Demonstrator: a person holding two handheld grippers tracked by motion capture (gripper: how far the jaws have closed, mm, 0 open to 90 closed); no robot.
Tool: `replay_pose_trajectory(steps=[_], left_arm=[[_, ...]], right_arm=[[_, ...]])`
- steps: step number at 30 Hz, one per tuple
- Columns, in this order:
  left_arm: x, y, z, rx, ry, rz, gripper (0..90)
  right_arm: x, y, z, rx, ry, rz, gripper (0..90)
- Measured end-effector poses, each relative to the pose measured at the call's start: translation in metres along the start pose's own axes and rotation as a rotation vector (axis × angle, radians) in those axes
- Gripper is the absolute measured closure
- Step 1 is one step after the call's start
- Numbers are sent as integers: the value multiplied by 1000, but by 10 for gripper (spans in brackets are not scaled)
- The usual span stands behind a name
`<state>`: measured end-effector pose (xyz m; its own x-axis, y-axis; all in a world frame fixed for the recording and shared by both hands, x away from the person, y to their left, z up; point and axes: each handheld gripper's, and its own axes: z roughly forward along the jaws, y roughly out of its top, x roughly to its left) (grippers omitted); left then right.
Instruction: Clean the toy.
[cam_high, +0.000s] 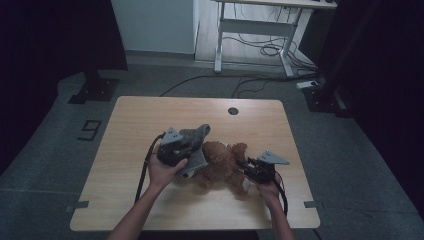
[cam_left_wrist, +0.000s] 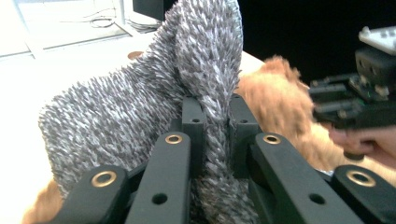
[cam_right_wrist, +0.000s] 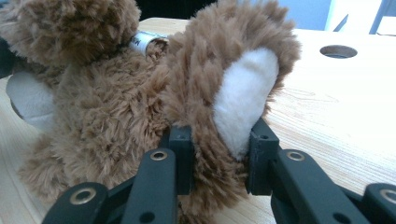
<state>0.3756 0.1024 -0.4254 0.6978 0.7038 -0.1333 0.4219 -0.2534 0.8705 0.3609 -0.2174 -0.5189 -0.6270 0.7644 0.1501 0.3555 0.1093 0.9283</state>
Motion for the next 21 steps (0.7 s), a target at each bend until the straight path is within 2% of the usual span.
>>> replay_pose_trajectory(steps=[1,2,4,5,7,9,12,16,21], left_arm=[[1,1,6,26,8,-3,804],[5,0,17,84,21,-7,804],[12,-10,29,149,42,-14,804],[17,-15,30,143,37,-36,804],[24,-23,21,107,16,-70,805],[27,-26,10,88,21,-70,804],[33,-30,-6,64,39,-80,802],[43,-33,-27,46,89,-88,802],[56,-47,-44,41,108,-119,801]], right_arm=[[-1,0,0,0,4,-3,698],[-1,0,0,-4,6,-4,698],[-2,0,-1,-5,12,-5,697],[-3,-1,-2,-4,18,-1,697],[-4,-2,-3,-6,28,7,697],[-5,-3,-2,4,35,6,699],[-5,-4,0,6,40,4,700],[-5,-4,1,9,33,10,703],[-6,-4,1,11,37,20,702]])
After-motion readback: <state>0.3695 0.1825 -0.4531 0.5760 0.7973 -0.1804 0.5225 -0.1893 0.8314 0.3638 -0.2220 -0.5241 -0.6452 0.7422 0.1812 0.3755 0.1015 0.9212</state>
